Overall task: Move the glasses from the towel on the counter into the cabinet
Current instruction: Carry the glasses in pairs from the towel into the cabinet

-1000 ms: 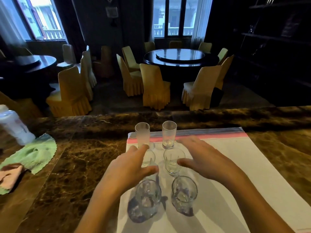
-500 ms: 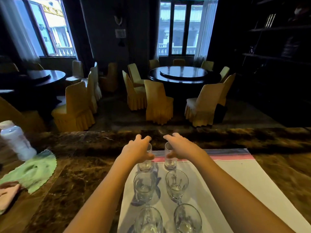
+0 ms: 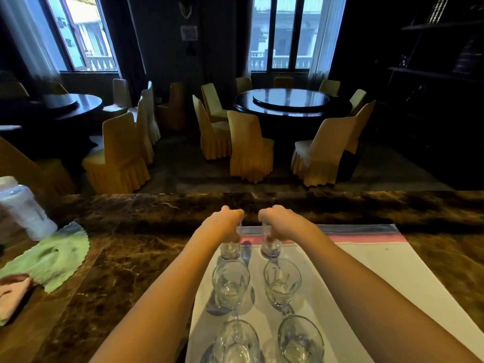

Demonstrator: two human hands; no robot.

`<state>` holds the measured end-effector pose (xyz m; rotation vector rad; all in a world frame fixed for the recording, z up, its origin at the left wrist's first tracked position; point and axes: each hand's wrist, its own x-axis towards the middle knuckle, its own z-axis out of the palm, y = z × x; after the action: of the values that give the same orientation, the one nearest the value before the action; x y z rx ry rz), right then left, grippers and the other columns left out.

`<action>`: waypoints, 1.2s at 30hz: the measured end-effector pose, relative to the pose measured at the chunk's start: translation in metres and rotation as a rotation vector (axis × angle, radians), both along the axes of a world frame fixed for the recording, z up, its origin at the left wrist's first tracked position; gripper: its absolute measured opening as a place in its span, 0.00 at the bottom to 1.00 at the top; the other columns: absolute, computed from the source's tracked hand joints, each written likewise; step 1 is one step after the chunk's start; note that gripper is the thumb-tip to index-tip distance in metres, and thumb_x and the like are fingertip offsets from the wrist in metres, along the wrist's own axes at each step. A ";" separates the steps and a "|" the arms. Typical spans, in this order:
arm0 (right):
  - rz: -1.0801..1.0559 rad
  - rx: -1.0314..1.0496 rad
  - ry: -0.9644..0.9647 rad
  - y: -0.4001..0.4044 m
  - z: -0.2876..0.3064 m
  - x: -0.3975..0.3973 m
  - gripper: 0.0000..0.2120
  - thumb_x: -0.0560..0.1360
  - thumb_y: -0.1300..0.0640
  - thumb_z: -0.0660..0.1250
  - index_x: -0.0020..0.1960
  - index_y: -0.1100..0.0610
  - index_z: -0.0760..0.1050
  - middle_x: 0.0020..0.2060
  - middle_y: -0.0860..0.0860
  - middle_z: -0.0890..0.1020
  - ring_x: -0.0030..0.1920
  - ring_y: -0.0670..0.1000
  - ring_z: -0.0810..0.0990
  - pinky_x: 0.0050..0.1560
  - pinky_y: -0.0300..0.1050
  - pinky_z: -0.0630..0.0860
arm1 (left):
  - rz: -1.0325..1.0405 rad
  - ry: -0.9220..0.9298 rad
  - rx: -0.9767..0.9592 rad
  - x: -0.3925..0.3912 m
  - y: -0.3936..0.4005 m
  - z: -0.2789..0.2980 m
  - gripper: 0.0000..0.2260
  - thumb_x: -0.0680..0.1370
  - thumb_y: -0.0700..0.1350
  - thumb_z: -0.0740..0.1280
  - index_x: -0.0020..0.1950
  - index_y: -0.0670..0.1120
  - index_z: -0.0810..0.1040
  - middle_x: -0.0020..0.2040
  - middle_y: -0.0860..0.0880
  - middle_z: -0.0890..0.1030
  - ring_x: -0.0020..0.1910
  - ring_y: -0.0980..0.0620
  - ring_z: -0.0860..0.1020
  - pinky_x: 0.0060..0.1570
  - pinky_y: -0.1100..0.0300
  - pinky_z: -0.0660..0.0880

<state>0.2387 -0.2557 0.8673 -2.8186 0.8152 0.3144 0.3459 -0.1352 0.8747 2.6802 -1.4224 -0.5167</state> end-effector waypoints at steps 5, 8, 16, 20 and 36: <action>-0.005 0.009 -0.004 0.001 0.002 0.002 0.23 0.71 0.57 0.76 0.62 0.53 0.71 0.54 0.54 0.76 0.49 0.54 0.77 0.49 0.47 0.78 | -0.010 0.009 -0.036 0.001 -0.002 0.001 0.23 0.74 0.44 0.74 0.67 0.48 0.71 0.62 0.44 0.73 0.52 0.47 0.76 0.56 0.53 0.78; 0.005 0.003 -0.025 0.004 0.006 0.000 0.22 0.71 0.57 0.76 0.60 0.53 0.72 0.53 0.54 0.77 0.49 0.54 0.77 0.48 0.47 0.78 | -0.001 0.018 -0.070 0.003 0.002 0.002 0.22 0.74 0.43 0.74 0.65 0.48 0.72 0.60 0.45 0.75 0.49 0.49 0.75 0.52 0.56 0.77; 0.069 -0.096 -0.167 0.023 0.054 -0.022 0.21 0.70 0.55 0.77 0.58 0.52 0.71 0.52 0.54 0.75 0.51 0.58 0.76 0.44 0.51 0.74 | -0.004 -0.027 -0.163 0.005 0.024 0.038 0.22 0.74 0.42 0.74 0.65 0.49 0.72 0.59 0.45 0.75 0.53 0.45 0.77 0.54 0.50 0.79; 0.108 -0.099 -0.210 0.045 0.084 -0.042 0.21 0.71 0.55 0.76 0.59 0.53 0.71 0.53 0.54 0.74 0.52 0.58 0.74 0.42 0.48 0.69 | -0.076 -0.100 -0.209 -0.006 0.042 0.063 0.21 0.74 0.43 0.74 0.65 0.50 0.73 0.59 0.45 0.76 0.52 0.46 0.77 0.46 0.56 0.76; 0.171 -0.025 -0.240 0.139 0.128 -0.209 0.25 0.71 0.57 0.76 0.64 0.53 0.72 0.59 0.53 0.76 0.53 0.53 0.77 0.45 0.43 0.76 | -0.169 -0.102 -0.257 -0.173 0.152 0.121 0.21 0.72 0.47 0.76 0.62 0.50 0.75 0.57 0.50 0.79 0.52 0.51 0.78 0.45 0.63 0.75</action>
<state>0.0297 -0.1162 0.9958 -2.8801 0.5327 -0.0118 0.1730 0.0171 0.9956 2.4303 -1.6277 -0.1916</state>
